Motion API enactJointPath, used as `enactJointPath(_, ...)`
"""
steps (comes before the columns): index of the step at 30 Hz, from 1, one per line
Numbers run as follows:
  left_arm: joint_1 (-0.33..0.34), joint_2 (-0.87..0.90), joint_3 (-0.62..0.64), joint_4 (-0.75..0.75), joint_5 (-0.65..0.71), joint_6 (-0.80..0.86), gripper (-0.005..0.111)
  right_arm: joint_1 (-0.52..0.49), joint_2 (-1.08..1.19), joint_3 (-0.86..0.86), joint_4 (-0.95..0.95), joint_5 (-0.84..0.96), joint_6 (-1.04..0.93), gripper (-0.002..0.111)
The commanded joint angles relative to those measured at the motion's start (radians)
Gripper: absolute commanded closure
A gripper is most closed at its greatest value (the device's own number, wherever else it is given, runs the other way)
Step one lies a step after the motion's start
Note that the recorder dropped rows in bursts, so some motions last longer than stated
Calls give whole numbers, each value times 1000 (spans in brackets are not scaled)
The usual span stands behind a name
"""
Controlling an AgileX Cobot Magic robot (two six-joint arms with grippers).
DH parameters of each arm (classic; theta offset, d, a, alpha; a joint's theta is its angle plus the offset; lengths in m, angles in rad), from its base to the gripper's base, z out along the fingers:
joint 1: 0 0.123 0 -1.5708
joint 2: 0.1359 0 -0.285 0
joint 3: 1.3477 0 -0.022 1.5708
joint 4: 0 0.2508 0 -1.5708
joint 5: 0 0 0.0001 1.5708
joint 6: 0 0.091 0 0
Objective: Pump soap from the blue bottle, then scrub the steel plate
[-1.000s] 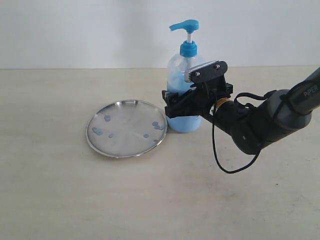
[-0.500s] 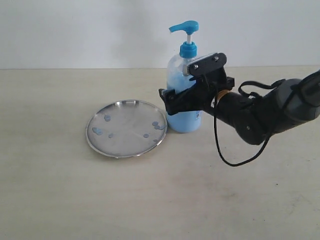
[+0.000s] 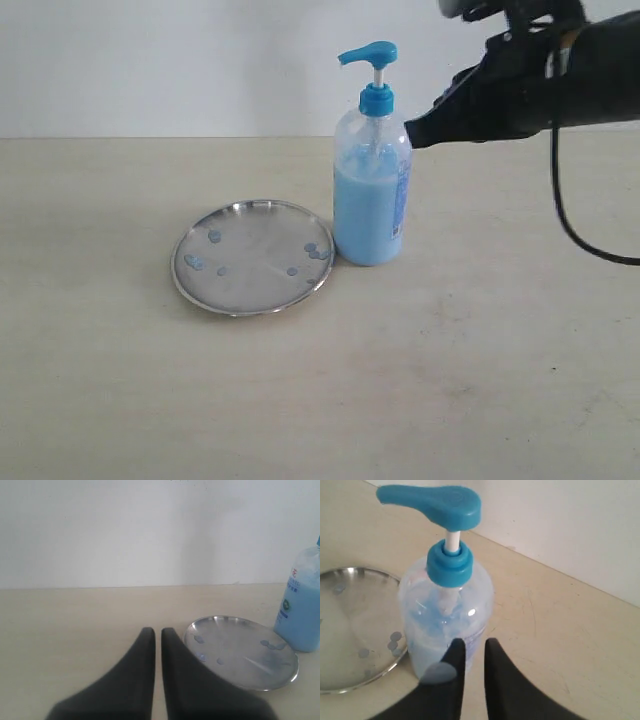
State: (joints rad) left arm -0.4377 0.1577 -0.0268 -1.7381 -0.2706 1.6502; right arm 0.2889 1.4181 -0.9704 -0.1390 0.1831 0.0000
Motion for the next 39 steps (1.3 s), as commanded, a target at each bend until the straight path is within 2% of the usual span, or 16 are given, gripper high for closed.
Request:
enactJointPath(1, -5, -3, 6, -6, 6, -10, 102, 0, -213, 58, 4, 173, -10, 107)
enactJointPath(4, -5, -3, 6, -6, -3, -10, 102, 0, -451, 180, 4, 120, -22, 107)
enactJointPath(9, -5, -3, 6, -6, -3, -10, 102, 0, -1002, 448, 77, -101, -26, 108)
enactJointPath(13, -5, -3, 6, -6, -3, -10, 102, 0, -1293, 680, 146, -104, -15, 109)
enactJointPath(18, -5, -3, 6, -6, 2, -10, 102, 0, -1368, 934, 192, -205, 114, 108)
enactJointPath(20, -5, -3, 6, -6, 5, -10, 102, 0, -1359, 970, 198, -239, 162, 108)
enactJointPath(22, -5, -3, 6, -6, 10, -10, 102, 0, -1355, 970, 192, -113, 161, 108)
enactJointPath(27, -5, -3, -8, -6, 57, -17, 102, 0, -1355, 970, 186, 2, 160, 108)
enactJointPath(30, -5, 6, -90, 26, 98, -92, 102, 0, -1355, 970, 243, 19, 240, 108)
enactJointPath(33, -5, 77, -237, 26, -87, -145, 102, 0, -1355, 970, 264, 24, 289, 108)
enactJointPath(35, -5, 171, -367, 44, -129, -138, 102, 0, -1355, 970, 291, 24, 316, 108)
enactJointPath(37, -5, 319, -485, 88, -46, -77, 102, 0, -1355, 970, 292, 32, 316, 108)
enactJointPath(39, -5, 502, -606, 86, 91, 18, 102, 0, -1355, 970, 292, 35, 316, 108)
